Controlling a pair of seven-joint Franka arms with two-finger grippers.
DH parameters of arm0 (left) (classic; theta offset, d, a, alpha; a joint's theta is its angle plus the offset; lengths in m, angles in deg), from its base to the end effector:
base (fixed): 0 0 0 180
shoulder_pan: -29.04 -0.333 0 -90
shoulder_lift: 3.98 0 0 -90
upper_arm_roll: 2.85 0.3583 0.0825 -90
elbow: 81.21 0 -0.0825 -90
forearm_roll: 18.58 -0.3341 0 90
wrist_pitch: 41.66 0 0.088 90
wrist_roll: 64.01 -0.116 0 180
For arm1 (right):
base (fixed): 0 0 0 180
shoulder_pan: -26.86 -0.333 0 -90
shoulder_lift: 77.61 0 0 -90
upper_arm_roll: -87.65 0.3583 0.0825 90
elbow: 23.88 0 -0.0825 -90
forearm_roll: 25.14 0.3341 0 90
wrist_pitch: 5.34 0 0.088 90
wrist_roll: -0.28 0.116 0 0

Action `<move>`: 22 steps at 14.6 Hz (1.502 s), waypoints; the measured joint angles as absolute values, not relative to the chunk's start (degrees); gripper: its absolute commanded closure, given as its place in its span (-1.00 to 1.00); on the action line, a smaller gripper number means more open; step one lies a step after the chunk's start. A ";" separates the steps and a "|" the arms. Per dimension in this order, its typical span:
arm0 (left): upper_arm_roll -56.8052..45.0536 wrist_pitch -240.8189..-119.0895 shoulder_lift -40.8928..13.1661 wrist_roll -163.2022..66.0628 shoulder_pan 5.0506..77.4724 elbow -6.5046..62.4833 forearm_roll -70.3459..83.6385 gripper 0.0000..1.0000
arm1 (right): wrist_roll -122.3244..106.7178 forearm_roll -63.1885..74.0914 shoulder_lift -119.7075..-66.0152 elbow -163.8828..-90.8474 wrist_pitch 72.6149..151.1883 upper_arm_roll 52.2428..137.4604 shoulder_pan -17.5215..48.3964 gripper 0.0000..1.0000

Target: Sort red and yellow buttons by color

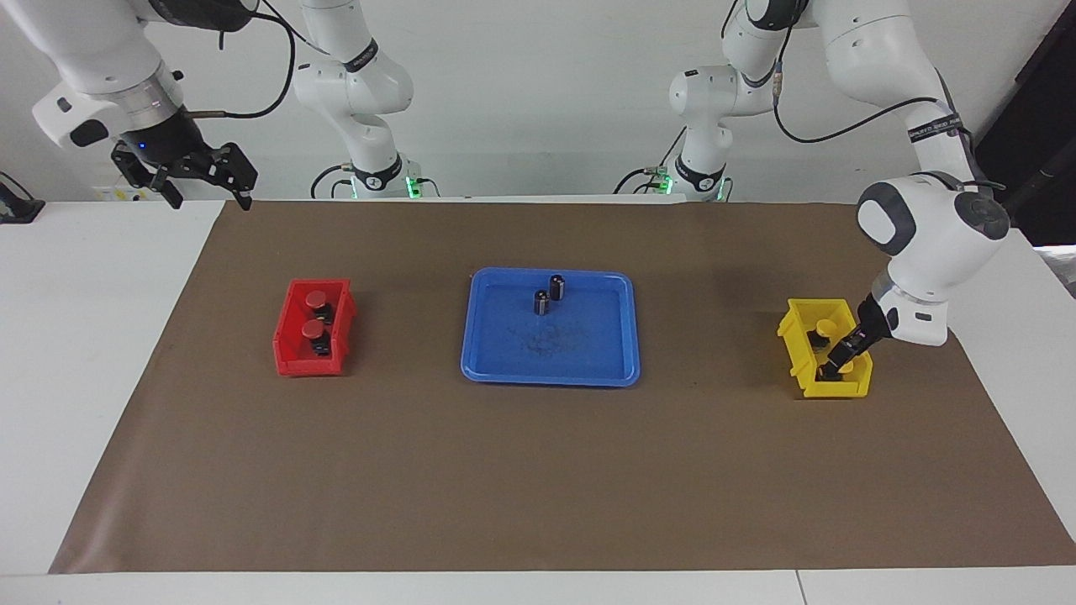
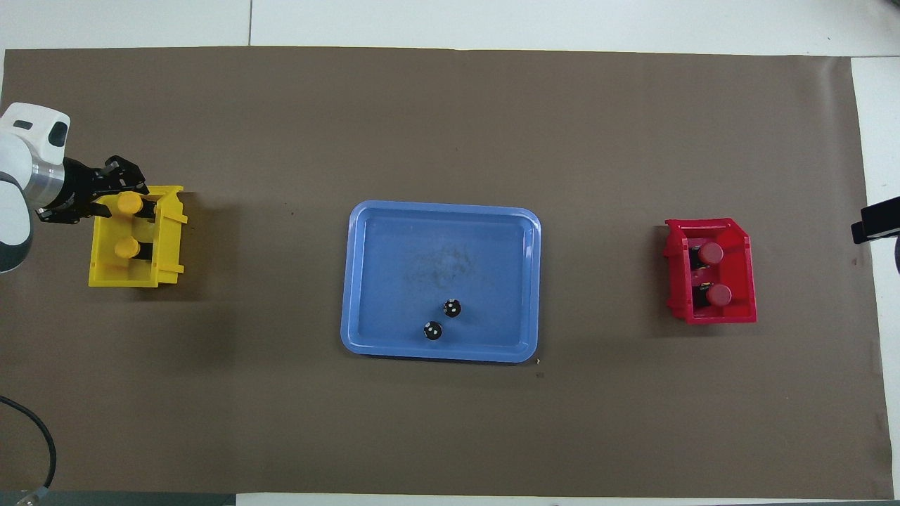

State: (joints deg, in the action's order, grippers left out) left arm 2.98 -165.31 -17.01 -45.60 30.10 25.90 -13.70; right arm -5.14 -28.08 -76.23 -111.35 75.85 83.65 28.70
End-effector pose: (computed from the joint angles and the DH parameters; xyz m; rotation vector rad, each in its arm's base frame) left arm 0.5850 0.0403 0.4574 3.0073 0.6823 0.0871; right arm 0.4761 -0.0559 0.6753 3.0977 -0.0200 -0.1395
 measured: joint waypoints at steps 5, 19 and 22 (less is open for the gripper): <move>2.78 -150.52 -14.23 -45.58 30.31 15.78 -13.68 -1.00 | -5.14 -28.08 -76.23 -111.55 75.86 83.65 28.71 -1.00; 1.98 -136.14 -0.20 -68.10 36.58 14.28 -18.59 -1.00 | -5.14 -28.08 -76.23 -111.64 75.88 83.61 28.73 -1.00; 2.62 -135.99 -0.19 -74.55 35.82 14.64 -19.18 -1.00 | -5.14 -28.08 -76.23 -111.64 75.88 83.61 28.73 -1.00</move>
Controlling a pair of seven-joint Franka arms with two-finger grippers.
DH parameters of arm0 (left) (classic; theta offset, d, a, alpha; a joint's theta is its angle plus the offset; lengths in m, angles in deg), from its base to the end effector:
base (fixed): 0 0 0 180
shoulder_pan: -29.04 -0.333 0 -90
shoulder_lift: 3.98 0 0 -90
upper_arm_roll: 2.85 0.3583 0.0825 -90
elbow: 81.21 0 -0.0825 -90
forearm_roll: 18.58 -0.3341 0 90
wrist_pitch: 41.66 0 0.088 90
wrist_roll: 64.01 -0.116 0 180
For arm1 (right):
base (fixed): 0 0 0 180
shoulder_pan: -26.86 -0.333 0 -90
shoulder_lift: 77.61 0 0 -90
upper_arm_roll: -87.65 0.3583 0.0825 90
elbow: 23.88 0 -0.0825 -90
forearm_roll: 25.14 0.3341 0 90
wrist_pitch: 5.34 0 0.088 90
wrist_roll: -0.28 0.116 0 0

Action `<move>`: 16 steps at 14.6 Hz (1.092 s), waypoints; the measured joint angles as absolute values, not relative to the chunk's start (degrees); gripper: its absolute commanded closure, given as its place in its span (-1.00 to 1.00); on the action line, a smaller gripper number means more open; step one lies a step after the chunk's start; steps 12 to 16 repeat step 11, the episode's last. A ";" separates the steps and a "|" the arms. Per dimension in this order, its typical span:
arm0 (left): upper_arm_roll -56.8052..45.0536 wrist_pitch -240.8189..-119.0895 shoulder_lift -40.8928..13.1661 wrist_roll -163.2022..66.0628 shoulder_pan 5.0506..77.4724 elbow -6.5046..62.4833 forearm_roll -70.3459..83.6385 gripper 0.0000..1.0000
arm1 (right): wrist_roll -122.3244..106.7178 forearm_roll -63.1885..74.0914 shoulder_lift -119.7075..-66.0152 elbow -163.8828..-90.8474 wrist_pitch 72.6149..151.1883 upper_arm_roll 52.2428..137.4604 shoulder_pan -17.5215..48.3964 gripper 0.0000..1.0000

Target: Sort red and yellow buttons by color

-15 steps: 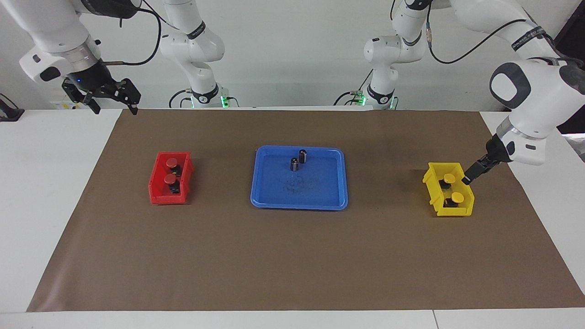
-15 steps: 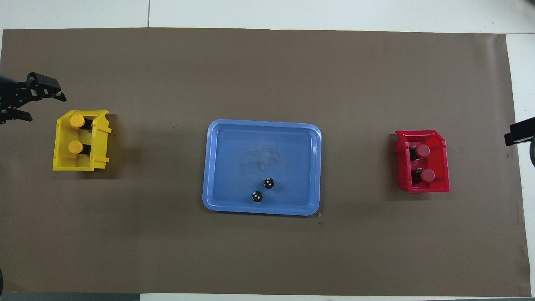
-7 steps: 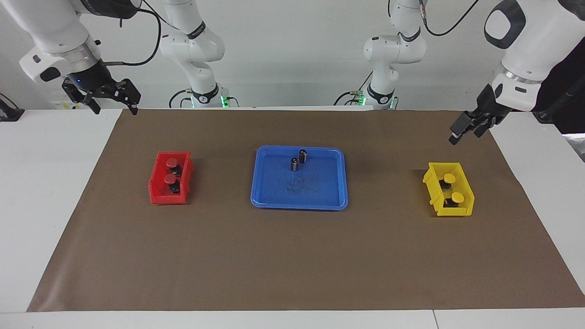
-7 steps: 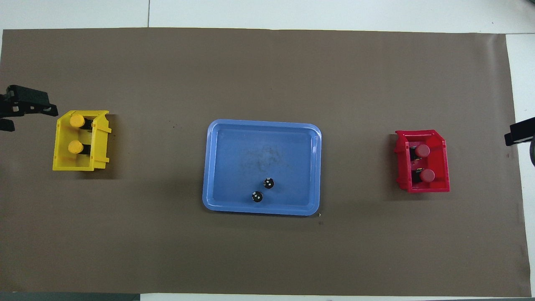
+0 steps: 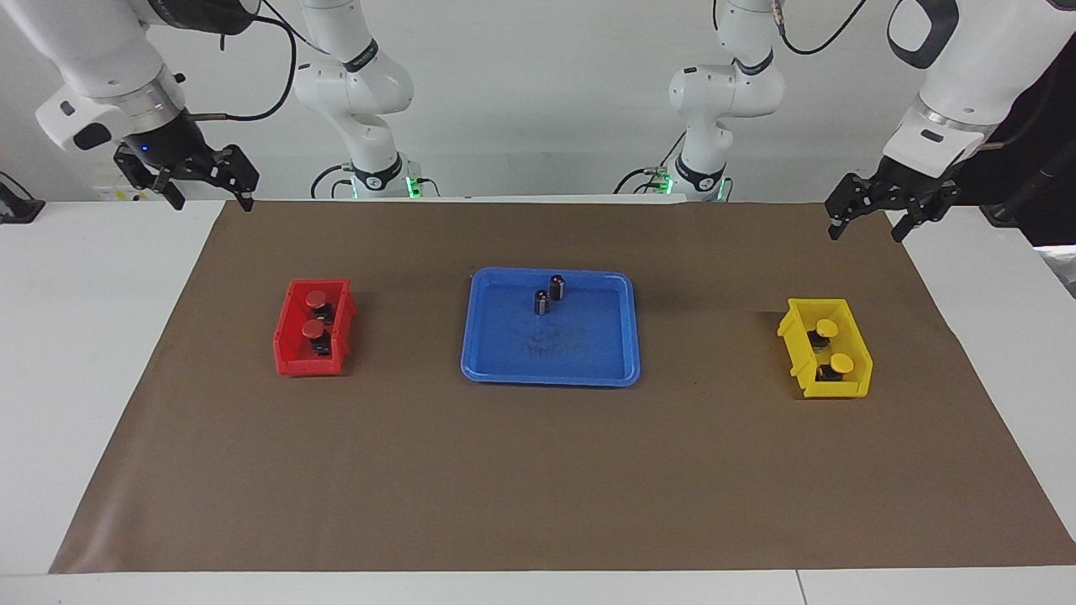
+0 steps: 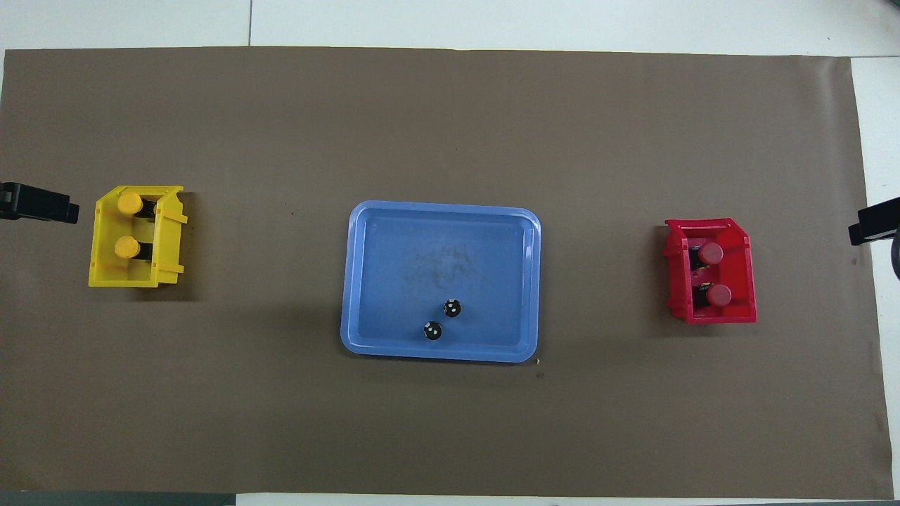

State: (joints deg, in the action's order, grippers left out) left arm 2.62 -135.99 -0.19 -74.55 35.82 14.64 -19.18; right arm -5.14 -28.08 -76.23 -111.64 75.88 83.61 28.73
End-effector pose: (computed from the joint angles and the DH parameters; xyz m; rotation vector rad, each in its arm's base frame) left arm 0.4881 -0.0081 0.6538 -3.1169 0.3245 -0.0609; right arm 0.4760 -0.0564 0.6733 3.0979 -0.0217 -0.1466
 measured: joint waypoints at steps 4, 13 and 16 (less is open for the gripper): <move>2.99 -135.75 -0.17 -79.46 34.58 15.00 -20.29 -1.00 | -5.14 -28.08 -76.23 -111.64 75.88 83.61 28.73 -1.00; 1.77 -134.95 -2.01 -78.63 35.65 13.52 -23.15 -1.00 | -5.14 -28.08 -76.23 -111.64 75.89 83.61 28.73 -1.00; 1.77 -134.95 -2.01 -78.63 35.65 13.52 -23.15 -1.00 | -5.14 -28.08 -76.23 -111.64 75.89 83.61 28.73 -1.00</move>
